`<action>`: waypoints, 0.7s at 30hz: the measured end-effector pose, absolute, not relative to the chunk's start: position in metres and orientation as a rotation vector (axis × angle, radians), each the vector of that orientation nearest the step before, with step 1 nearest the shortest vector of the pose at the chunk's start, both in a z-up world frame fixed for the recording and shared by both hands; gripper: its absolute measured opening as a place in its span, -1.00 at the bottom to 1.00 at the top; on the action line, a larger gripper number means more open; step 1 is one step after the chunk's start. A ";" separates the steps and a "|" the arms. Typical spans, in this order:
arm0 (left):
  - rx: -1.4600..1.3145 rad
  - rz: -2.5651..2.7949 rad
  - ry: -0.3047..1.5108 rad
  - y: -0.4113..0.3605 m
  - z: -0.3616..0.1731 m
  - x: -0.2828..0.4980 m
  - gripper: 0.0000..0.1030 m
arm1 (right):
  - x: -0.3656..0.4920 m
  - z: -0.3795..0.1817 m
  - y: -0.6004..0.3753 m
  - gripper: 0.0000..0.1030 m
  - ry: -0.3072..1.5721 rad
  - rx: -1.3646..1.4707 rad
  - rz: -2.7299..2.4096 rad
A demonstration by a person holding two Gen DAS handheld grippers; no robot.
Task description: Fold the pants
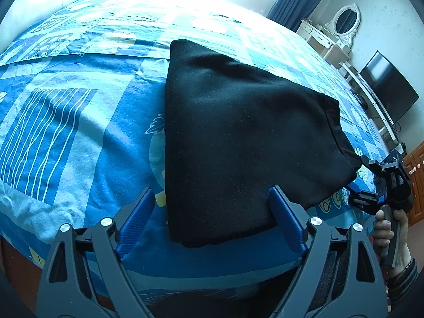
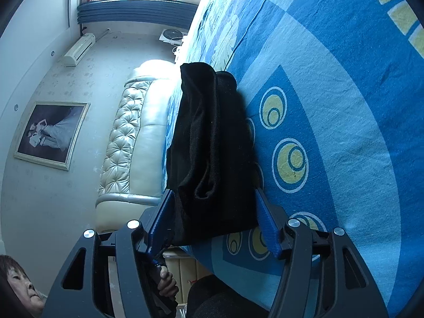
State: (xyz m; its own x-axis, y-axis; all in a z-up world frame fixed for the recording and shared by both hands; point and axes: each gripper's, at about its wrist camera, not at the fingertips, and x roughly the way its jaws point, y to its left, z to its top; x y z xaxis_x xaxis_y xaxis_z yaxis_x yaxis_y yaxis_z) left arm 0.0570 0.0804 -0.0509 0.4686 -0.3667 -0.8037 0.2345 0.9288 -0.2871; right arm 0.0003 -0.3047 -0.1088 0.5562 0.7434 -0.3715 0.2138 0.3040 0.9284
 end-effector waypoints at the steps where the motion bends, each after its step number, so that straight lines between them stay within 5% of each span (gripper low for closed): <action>1: -0.137 -0.363 1.022 0.079 -0.051 0.055 0.72 | -0.002 -0.108 -0.305 0.22 0.962 1.253 0.436; 12: 0.026 -0.264 1.025 0.055 -0.039 0.023 0.72 | -0.024 -0.096 -0.309 0.31 1.043 1.169 0.386; 21: 0.037 -0.172 1.035 0.042 -0.037 0.000 0.72 | -0.041 -0.061 -0.286 0.43 1.107 0.743 0.178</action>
